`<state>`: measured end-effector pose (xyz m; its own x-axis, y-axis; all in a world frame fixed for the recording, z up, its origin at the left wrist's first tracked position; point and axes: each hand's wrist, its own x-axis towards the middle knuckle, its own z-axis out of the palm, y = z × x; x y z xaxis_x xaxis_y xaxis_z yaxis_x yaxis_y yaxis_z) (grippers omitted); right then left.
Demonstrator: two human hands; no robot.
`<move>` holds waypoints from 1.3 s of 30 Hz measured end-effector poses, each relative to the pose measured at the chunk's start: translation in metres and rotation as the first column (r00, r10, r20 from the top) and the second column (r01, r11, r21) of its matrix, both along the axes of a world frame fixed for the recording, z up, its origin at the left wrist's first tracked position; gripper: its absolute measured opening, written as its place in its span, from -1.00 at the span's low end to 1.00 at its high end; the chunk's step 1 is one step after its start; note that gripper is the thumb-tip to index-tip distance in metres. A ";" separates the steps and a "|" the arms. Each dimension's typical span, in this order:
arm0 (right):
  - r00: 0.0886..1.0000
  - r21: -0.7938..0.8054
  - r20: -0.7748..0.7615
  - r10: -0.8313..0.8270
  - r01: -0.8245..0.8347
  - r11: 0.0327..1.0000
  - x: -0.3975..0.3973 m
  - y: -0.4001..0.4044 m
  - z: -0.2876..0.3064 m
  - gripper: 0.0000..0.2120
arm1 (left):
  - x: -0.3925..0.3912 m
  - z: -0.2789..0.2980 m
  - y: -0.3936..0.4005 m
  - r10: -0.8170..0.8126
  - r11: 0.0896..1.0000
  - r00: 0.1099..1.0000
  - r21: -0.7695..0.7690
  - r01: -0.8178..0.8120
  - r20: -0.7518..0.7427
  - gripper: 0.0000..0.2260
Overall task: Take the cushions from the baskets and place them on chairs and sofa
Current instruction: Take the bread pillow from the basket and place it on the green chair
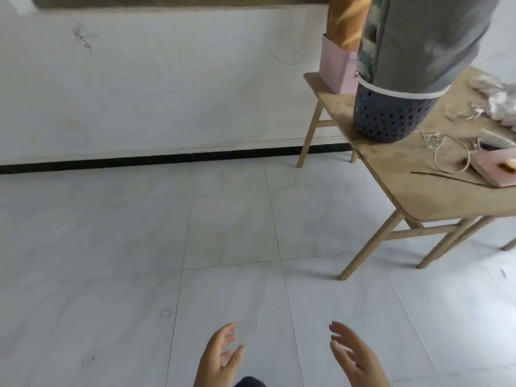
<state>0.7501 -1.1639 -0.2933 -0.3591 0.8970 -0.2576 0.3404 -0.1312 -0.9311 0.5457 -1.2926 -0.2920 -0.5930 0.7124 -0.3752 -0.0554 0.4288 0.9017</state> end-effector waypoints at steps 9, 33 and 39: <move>0.996 -0.015 0.046 0.077 -0.076 0.997 -0.174 0.181 -0.033 -0.29 | -0.177 -0.038 0.149 0.205 0.978 0.973 -0.067 -0.199 0.109 -0.59; 0.964 0.134 0.000 -0.267 0.264 0.955 -0.387 0.651 0.027 -0.55 | -0.433 0.013 0.732 -0.153 0.984 0.988 0.099 0.151 0.014 -0.87; 0.983 0.142 -0.044 -0.179 0.183 0.973 -0.375 0.724 0.035 -0.34 | -0.430 -0.005 0.847 -0.315 0.949 0.948 0.021 0.315 0.050 -0.82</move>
